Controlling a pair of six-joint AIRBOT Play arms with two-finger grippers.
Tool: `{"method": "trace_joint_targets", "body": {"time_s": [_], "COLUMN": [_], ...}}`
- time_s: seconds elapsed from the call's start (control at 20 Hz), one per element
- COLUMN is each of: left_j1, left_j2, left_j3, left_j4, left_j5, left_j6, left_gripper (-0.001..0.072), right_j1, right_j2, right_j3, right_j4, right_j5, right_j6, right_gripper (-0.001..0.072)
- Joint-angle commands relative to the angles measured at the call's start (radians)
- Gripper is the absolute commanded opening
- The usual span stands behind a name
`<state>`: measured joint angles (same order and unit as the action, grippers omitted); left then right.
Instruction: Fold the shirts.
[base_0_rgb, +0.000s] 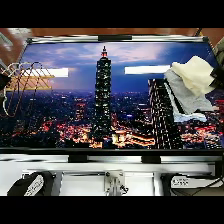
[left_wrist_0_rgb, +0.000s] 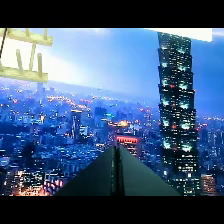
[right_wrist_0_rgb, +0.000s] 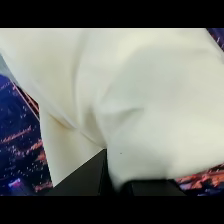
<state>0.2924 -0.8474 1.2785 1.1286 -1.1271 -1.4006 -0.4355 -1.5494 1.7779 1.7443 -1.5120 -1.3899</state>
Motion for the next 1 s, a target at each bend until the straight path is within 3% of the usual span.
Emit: {"method": "trace_joint_targets", "body": {"time_s": [0.0,0.2,0.25,0.35,0.5,0.6,0.7,0.8,0.9,0.95], "left_j1": [0.000,0.000,0.000,0.000,-0.002,-0.036,-0.109,-0.213,-0.338,-0.412], "left_j2": [0.001,0.000,0.000,0.000,-0.003,-0.015,-0.053,-0.133,-0.246,-0.319], "left_j3": [0.000,0.000,0.000,0.000,0.000,0.000,0.000,0.005,0.034,0.068], "left_j4": [-0.003,-0.003,-0.003,-0.003,-0.004,-0.014,-0.021,-0.009,0.158,0.339], "left_j5": [0.000,0.000,0.000,0.000,-0.001,0.000,0.000,0.003,-0.009,-0.060], "left_j6": [0.001,0.001,0.001,0.001,0.008,0.085,0.131,0.166,0.145,0.060], "left_gripper": [0.0030,0.0030,0.0031,0.0031,0.0031,0.0031,0.0030,0.0028,0.0027,0.0027], "right_j1": [-0.001,-0.001,-0.001,-0.002,-0.002,-0.002,-0.001,0.050,0.211,0.325], "right_j2": [0.003,0.003,0.003,0.011,0.080,0.143,0.199,0.235,0.235,0.212], "right_j3": [-0.103,-0.188,-0.195,-0.195,-0.143,-0.023,0.112,0.182,0.187,0.187], "right_j4": [0.042,0.024,-0.002,-0.071,-0.201,-0.303,-0.269,-0.062,-0.019,-0.110], "right_j5": [-0.096,-0.076,-0.057,-0.073,-0.153,-0.131,0.049,0.300,0.391,0.331], "right_j6": [0.139,0.178,0.178,0.132,0.045,0.038,0.042,-0.023,-0.113,-0.111], "right_gripper": [0.0074,0.0075,0.0117,0.0537,0.0543,0.0543,0.0542,0.0541,0.0537,0.0479]}}
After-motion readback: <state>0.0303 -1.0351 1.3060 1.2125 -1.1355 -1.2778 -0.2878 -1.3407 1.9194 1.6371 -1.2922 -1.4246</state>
